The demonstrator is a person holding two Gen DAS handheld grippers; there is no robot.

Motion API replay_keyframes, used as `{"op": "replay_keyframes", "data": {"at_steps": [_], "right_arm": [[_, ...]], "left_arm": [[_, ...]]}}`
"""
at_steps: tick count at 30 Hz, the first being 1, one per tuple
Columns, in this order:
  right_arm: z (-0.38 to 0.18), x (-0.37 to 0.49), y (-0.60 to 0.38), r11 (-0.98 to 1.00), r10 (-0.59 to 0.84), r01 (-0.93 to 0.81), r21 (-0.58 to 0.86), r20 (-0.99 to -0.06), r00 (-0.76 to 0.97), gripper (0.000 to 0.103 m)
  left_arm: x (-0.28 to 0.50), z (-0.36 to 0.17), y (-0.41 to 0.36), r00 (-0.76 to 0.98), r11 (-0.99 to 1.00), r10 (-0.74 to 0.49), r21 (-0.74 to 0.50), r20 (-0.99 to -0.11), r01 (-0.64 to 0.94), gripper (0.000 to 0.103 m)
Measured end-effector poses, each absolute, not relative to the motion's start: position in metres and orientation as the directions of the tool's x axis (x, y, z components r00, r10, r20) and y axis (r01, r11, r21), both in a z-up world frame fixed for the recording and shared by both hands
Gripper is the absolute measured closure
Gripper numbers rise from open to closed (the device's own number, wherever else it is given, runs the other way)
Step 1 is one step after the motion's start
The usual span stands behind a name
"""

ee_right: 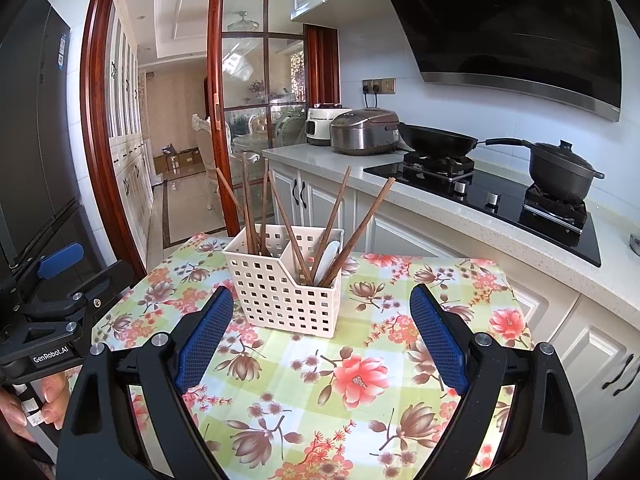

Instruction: Organize utensils

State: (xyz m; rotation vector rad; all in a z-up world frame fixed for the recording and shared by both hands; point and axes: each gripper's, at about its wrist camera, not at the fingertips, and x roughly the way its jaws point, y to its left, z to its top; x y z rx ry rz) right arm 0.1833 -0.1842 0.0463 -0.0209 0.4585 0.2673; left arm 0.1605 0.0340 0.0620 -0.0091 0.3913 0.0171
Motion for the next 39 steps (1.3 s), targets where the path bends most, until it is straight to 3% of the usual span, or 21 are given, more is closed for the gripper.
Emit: {"op": "replay_keyframes", "data": {"at_steps": [39], "right_arm": [[0.0474, 0.1801, -0.185, 0.965, 0.249, -0.258, 0.039, -0.439, 0.863, 0.018]], "left_arm": [[0.1541, 0.0655, 0.0319, 0.925, 1.0, 0.004, 0.0, -0.38, -0.005, 0.005]]}}
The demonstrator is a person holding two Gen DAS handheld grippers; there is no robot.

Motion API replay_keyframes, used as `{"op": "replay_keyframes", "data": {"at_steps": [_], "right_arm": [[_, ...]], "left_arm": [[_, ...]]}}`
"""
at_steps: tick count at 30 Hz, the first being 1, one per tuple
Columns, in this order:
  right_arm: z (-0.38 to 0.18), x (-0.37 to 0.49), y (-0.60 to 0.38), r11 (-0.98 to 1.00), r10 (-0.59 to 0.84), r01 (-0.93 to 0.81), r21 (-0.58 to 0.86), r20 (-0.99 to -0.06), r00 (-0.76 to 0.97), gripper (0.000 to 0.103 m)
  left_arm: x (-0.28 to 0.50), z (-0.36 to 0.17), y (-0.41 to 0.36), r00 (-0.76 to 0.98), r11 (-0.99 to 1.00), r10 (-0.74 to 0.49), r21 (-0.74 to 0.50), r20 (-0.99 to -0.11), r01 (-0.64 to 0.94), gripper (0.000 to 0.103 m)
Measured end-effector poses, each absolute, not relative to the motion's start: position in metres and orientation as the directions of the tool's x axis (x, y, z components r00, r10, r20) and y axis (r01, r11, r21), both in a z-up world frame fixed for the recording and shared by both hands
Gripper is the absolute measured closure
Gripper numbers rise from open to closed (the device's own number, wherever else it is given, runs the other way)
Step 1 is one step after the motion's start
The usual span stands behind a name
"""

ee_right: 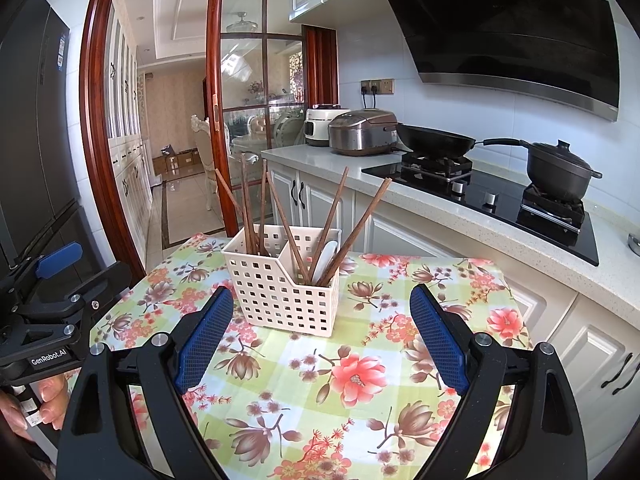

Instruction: Organize utensils

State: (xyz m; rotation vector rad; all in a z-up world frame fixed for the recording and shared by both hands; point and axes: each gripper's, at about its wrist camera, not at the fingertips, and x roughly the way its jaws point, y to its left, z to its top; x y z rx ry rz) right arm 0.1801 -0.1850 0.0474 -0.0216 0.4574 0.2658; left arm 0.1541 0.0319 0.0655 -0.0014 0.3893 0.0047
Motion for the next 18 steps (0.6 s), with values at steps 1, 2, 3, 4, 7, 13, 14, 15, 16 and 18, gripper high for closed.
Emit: {"op": "replay_keyframes", "data": {"at_steps": [1, 2, 3, 4, 7, 13, 14, 15, 16, 18], "right_arm": [[0.0475, 0.18, -0.1849, 0.965, 0.248, -0.259, 0.038, -0.439, 0.863, 0.018], [0.0473, 0.1803, -0.1851, 0.965, 0.248, -0.258, 0.038, -0.44, 0.863, 0.018], [0.0472, 0.1803, -0.1851, 0.965, 0.248, -0.258, 0.039, -0.44, 0.863, 0.018], [0.0472, 0.18, -0.1851, 0.965, 0.248, -0.258, 0.039, -0.441, 0.863, 0.018], [0.0482, 0.1809, -0.1861, 0.966, 0.247, -0.256, 0.04, -0.442, 0.862, 0.018], [0.0516, 0.1795, -0.1882, 0.966, 0.246, -0.256, 0.039, -0.44, 0.864, 0.018], [0.052, 0.1795, -0.1882, 0.966, 0.246, -0.256, 0.037, -0.439, 0.864, 0.018], [0.052, 0.1796, -0.1883, 0.966, 0.246, -0.256, 0.037, -0.439, 0.864, 0.018], [0.0518, 0.1797, -0.1881, 0.966, 0.246, -0.256, 0.038, -0.44, 0.864, 0.018], [0.0518, 0.1796, -0.188, 0.966, 0.245, -0.255, 0.038, -0.44, 0.864, 0.018]], "left_arm": [[0.1542, 0.0653, 0.0322, 0.925, 1.0, 0.001, -0.002, -0.379, -0.002, 0.005], [0.1537, 0.065, 0.0322, 0.926, 1.0, -0.002, -0.004, -0.377, 0.0, 0.005], [0.1522, 0.0649, 0.0332, 0.93, 1.0, 0.001, -0.01, -0.368, -0.005, 0.005], [0.1516, 0.0646, 0.0338, 0.931, 1.0, 0.007, -0.012, -0.364, -0.012, 0.005], [0.1527, 0.0646, 0.0343, 0.93, 1.0, 0.02, 0.0, -0.368, -0.021, 0.005], [0.1535, 0.0662, 0.0358, 0.932, 1.0, 0.029, 0.002, -0.36, -0.03, 0.005], [0.1538, 0.0663, 0.0358, 0.931, 1.0, 0.022, -0.002, -0.363, -0.024, 0.005], [0.1541, 0.0663, 0.0362, 0.93, 1.0, 0.019, -0.006, -0.366, -0.022, 0.005], [0.1538, 0.066, 0.0361, 0.93, 1.0, 0.02, -0.008, -0.367, -0.024, 0.005], [0.1537, 0.0662, 0.0366, 0.929, 1.0, 0.017, -0.013, -0.369, -0.023, 0.005]]}}
